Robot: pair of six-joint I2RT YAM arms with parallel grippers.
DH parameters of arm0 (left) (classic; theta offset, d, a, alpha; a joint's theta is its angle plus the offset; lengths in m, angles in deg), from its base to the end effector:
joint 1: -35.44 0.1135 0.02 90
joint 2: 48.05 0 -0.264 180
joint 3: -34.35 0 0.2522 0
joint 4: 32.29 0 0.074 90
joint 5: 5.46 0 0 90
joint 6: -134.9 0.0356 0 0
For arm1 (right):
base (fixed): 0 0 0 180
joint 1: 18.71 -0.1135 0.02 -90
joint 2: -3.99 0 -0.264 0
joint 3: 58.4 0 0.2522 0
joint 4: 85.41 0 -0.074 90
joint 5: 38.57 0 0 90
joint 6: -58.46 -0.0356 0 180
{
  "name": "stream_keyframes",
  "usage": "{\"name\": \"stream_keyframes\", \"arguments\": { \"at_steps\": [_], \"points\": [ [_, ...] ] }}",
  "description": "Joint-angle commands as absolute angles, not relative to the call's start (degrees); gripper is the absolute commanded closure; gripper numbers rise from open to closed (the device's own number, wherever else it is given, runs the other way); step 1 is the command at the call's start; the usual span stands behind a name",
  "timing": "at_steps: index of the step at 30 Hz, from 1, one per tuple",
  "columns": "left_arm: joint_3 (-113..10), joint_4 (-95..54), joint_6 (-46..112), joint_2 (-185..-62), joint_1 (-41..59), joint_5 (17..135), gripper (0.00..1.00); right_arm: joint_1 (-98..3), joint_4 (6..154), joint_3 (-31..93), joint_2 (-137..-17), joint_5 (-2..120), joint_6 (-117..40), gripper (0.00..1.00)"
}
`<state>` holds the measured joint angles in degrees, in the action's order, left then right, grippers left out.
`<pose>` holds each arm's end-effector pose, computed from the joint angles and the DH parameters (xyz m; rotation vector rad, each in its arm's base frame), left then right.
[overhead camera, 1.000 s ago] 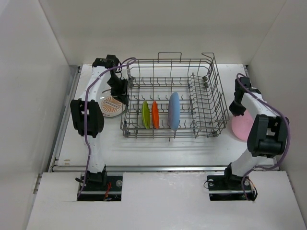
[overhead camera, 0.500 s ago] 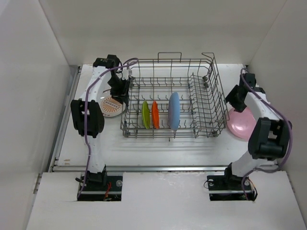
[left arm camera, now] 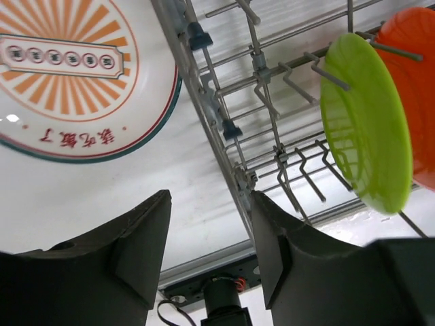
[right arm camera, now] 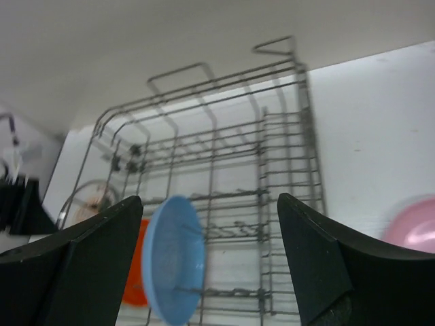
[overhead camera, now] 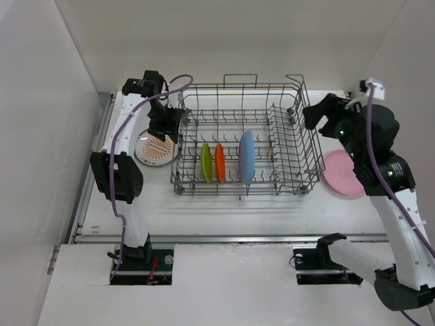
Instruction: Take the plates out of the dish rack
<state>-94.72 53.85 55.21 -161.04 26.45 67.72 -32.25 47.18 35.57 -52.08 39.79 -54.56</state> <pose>0.3957 -0.0730 0.3248 0.5341 2.7127 -0.4030 0.1757 0.0349 0.4695 0.2927 1.7175 0.2928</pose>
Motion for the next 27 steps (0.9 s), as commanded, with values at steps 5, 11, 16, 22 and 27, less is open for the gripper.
{"name": "stream_keyframes", "arguments": {
  "at_steps": [5, 11, 16, 22, 27],
  "points": [
    [-92.1, 55.4, 57.2, -148.5, 26.5, 70.5, 0.40, -45.0, 45.7, 34.3, -63.3, 64.2, -47.4, 0.15],
    [-89.7, 57.3, 57.7, -142.8, 26.5, 71.5, 0.27, -48.9, 50.3, 35.6, -72.6, 70.0, -46.7, 0.16],
    [-84.9, 57.9, 58.3, -138.5, 26.5, 75.1, 0.25, -49.5, 51.3, 35.6, -79.2, 69.4, -47.6, 0.31],
    [-75.0, 54.0, 58.3, -130.8, 26.5, 77.1, 0.15, -50.0, 53.6, 34.9, -77.0, 65.8, -49.4, 0.94],
    [-72.0, 54.0, 58.3, -128.3, 26.5, 78.9, 0.15, -50.0, 52.0, 39.7, -77.5, 65.0, -49.9, 1.00]
  ]
}}
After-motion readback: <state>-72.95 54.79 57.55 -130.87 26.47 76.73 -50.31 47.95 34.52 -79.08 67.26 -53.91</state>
